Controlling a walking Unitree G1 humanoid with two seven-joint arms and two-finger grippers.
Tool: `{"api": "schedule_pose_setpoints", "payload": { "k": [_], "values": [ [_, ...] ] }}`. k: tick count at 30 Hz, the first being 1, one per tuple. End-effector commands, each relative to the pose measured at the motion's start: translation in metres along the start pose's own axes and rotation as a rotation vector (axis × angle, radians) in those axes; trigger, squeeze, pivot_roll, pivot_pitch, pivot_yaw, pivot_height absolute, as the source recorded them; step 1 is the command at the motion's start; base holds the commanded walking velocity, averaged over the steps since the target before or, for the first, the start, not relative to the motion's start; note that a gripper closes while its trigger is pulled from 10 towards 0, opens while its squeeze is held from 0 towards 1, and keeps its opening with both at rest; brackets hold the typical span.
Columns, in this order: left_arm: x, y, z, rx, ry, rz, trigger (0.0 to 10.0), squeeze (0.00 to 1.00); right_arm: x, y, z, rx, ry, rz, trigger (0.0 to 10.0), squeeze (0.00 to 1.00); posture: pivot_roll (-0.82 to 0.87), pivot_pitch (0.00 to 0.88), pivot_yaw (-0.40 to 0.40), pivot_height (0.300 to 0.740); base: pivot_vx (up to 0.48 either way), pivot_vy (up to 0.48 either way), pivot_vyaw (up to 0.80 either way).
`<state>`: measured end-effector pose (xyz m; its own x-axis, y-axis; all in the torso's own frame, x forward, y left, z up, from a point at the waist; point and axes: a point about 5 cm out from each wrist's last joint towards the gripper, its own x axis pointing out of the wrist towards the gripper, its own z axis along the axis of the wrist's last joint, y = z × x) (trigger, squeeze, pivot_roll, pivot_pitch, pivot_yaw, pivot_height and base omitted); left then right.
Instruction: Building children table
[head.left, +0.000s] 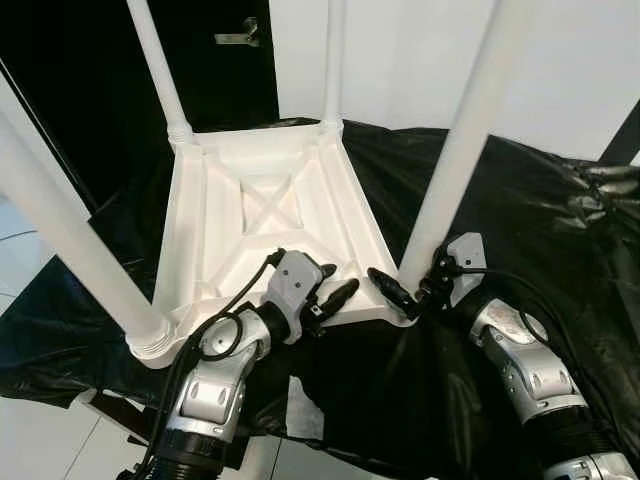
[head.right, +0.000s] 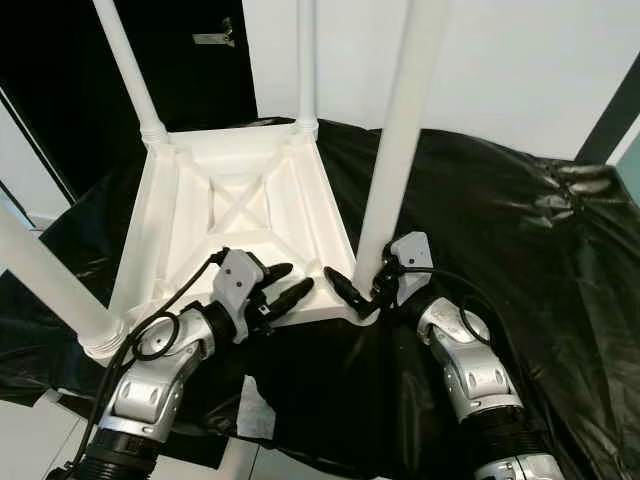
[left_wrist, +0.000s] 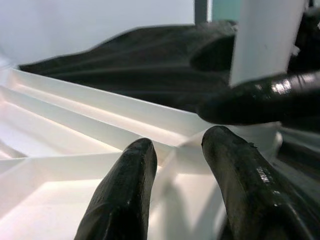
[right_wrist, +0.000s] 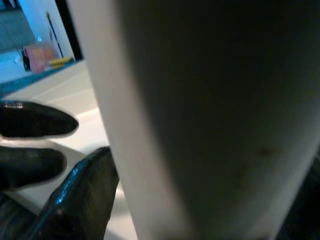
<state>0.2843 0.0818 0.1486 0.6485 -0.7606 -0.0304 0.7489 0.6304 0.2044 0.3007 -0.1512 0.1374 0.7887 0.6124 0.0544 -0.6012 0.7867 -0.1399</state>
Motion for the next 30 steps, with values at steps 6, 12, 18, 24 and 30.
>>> {"api": "schedule_pose_setpoints", "payload": {
  "k": [6, 12, 18, 24, 30],
  "values": [
    [0.005, 0.005, 0.001, 0.026, -0.001, 0.087, 10.0, 0.00, 0.002, -0.009, -0.003, 0.014, 0.009, 0.007, 10.0, 0.00, 0.12, 0.000, -0.132, 0.740, 0.000, 0.000, 0.00],
    [0.002, 0.004, -0.001, 0.020, 0.004, 0.091, 10.0, 0.00, 0.002, -0.010, -0.004, 0.005, 0.010, 0.013, 10.0, 0.00, 0.11, 0.000, -0.119, 0.740, 0.000, 0.000, 0.00],
    [-0.002, 0.007, -0.005, 0.024, 0.022, 0.083, 10.0, 0.00, 0.001, -0.013, -0.003, 0.002, 0.003, -0.002, 10.0, 0.00, 0.11, 0.000, -0.122, 0.740, 0.000, 0.000, 0.00],
    [0.000, 0.011, -0.004, 0.025, 0.025, 0.103, 10.0, 0.00, 0.000, -0.017, -0.004, 0.004, 0.004, -0.016, 10.0, 0.00, 0.12, 0.000, -0.126, 0.740, 0.000, 0.000, 0.00],
    [-0.001, 0.010, -0.004, 0.017, 0.021, 0.106, 10.0, 0.00, 0.000, -0.017, -0.005, 0.005, 0.002, -0.013, 10.0, 0.00, 0.12, 0.000, -0.132, 0.740, 0.000, 0.000, 0.00]
  ]
}}
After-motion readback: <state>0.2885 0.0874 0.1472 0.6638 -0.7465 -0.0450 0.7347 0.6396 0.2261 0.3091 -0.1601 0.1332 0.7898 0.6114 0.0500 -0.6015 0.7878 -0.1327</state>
